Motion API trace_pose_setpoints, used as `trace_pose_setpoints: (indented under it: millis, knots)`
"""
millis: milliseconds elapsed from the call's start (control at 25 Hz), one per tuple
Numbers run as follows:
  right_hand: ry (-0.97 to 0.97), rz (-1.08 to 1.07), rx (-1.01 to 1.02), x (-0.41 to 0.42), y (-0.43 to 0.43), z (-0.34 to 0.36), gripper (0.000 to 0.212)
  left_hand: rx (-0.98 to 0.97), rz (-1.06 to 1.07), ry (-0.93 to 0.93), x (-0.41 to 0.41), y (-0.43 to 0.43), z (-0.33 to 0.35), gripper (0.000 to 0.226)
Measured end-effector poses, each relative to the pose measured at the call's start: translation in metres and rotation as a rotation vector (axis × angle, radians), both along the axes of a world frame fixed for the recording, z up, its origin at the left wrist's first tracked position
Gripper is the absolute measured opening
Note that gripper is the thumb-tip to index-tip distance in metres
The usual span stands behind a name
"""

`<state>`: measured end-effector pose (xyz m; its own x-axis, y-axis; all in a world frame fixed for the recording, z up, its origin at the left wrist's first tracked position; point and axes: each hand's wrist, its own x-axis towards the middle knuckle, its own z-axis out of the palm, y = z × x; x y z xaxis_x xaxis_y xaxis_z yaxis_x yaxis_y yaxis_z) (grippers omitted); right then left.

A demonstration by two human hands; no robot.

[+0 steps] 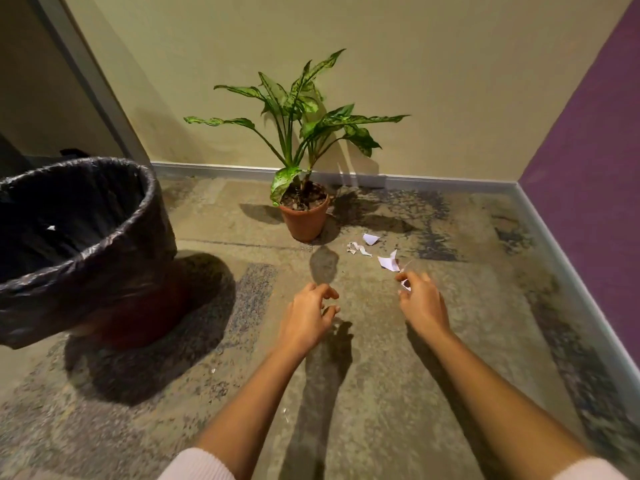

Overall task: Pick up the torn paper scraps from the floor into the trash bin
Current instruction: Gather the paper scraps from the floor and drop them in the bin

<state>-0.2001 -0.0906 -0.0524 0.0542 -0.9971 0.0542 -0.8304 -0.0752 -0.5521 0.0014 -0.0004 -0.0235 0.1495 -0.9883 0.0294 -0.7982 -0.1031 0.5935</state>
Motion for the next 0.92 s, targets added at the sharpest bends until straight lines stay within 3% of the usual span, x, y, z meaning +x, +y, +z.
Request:
trace_pose_setpoints:
  millis: [160, 320, 560, 720, 920]
  knots:
    - [0.146, -0.065, 0.084, -0.036, -0.026, -0.026, 0.043, 0.066, -0.034, 0.021, -0.013, -0.029, -0.026, 0.022]
    - [0.249, 0.007, 0.174, -0.044, -0.06, -0.034, 0.051, 0.088, -0.038, 0.045, -0.031, -0.071, -0.041, 0.025]
    - [0.17, 0.268, 0.349, -0.037, -0.102, -0.036, 0.081, 0.105, -0.068, -0.009, -0.059, -0.137, -0.054, 0.05]
    - [0.232, 0.418, 0.214, -0.034, -0.111, -0.049, 0.066, 0.103, -0.234, -0.185, -0.068, -0.172, -0.06, 0.074]
    - [0.257, 0.414, 0.12, -0.048, -0.121, -0.058, 0.046, 0.177, -0.414, -0.492, -0.081, -0.199, -0.07, 0.066]
